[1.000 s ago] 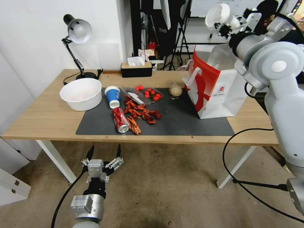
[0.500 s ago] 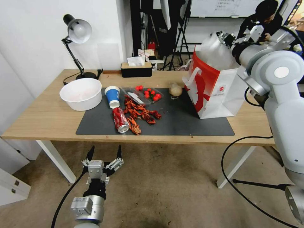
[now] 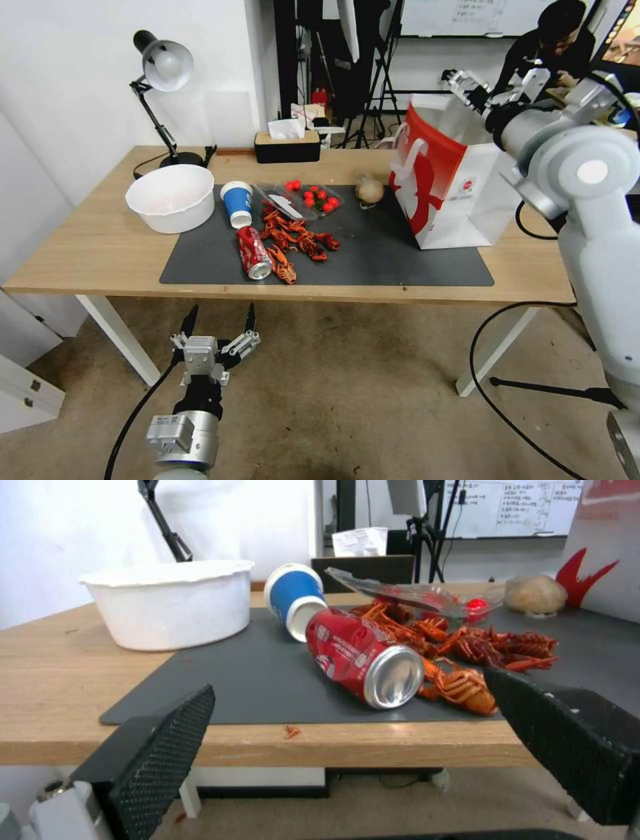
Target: Pick up the trash from the table and place it into the takeout bag.
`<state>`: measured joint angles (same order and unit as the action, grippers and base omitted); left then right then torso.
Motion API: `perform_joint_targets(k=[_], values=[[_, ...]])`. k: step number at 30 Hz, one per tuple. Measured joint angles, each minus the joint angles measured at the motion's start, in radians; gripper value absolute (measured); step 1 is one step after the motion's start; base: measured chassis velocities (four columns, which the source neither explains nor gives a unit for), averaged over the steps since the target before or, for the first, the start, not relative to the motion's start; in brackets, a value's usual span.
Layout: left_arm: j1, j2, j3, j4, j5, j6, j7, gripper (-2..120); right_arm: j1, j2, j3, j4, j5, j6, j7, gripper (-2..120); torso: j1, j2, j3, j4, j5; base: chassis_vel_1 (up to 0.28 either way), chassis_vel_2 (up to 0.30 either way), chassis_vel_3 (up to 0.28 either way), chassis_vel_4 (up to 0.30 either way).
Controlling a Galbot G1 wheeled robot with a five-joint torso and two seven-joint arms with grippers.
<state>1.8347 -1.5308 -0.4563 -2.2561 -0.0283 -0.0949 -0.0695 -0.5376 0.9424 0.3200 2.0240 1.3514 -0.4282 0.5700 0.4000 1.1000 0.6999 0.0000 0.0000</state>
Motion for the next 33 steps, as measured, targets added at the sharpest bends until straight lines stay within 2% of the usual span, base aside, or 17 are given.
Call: perform_joint_targets(k=[2,3,5,6,9,13,18,21,25,27,30,33], values=[[0.0,0.0,0.0,0.0,0.0,0.0,0.0,100,-0.009,-0.004,-0.002,0.006,-0.026,0.002,-0.019,100,0.0,0.0,0.0,0.0,0.0,0.0,0.0,0.0,0.0],[0.0,0.0,0.0,0.0,-0.001,-0.002,0.001,100,-0.049,-0.029,-0.01,0.03,-0.151,0.018,-0.1,100,0.0,0.0,0.0,0.0,0.0001,0.0,0.0,0.0,0.0],[0.0,0.0,0.001,-0.003,-0.003,-0.003,0.002,100,-0.106,-0.062,-0.01,0.062,-0.277,0.039,-0.189,100,0.0,0.0,0.0,-0.0001,0.0,0.0,0.0,0.0,0.0],[0.0,0.0,0.001,-0.003,-0.003,-0.003,0.002,100,-0.106,-0.062,-0.01,0.062,-0.277,0.039,-0.189,100,0.0,0.0,0.0,-0.0001,0.0,0.0,0.0,0.0,0.0],[0.002,0.001,0.002,-0.004,-0.003,-0.005,0.003,100,-0.214,-0.109,0.021,0.105,-0.408,0.08,-0.297,100,0.0,0.0,0.0,0.0,0.0,0.0,0.0,0.0,0.0],[0.004,0.001,0.005,-0.006,-0.003,-0.007,0.005,100,-0.328,-0.148,0.059,0.144,-0.502,0.119,-0.359,100,0.0,0.0,0.0,-0.0005,0.0001,0.0,0.0,0.0,0.0],[0.006,0.003,0.007,-0.006,-0.004,-0.011,0.006,100,-0.423,-0.164,0.079,0.182,-0.568,0.15,-0.371,100,0.0,0.0,0.0,-0.0001,0.0,0.0,0.0,0.0,0.0],[0.009,0.005,0.011,-0.007,-0.004,-0.018,0.007,100,-0.537,-0.145,0.116,0.226,-0.648,0.193,-0.366,100,0.0,0.0,0.0,0.0,-0.0001,0.0,0.0,0.0,0.0],[0.012,0.007,0.012,-0.008,-0.005,-0.021,0.007,100,-0.614,-0.127,0.129,0.236,-0.705,0.235,-0.369,100,0.0,0.0,0.0,0.0,0.0,0.0,0.0,0.0,0.0],[0.013,0.011,0.012,-0.008,-0.007,-0.024,0.007,100,-0.702,-0.103,0.14,0.236,-0.78,0.291,-0.379,100,0.0,0.0,0.0,0.0,-0.0001,0.0,0.0,0.0,0.0],[0.013,0.012,0.013,-0.009,-0.009,-0.026,0.007,100,-0.754,-0.085,0.143,0.23,-0.816,0.332,-0.382,100,0.0,0.0,0.0,-0.0001,0.0,0.0,0.0,0.0,0.0],[0.012,0.014,0.014,-0.009,-0.01,-0.028,0.007,100,-0.85,-0.031,0.146,0.213,-0.873,0.42,-0.385,100,0.0,0.0,0.0,-0.0001,0.0,0.0,0.0,0.0,0.0]])
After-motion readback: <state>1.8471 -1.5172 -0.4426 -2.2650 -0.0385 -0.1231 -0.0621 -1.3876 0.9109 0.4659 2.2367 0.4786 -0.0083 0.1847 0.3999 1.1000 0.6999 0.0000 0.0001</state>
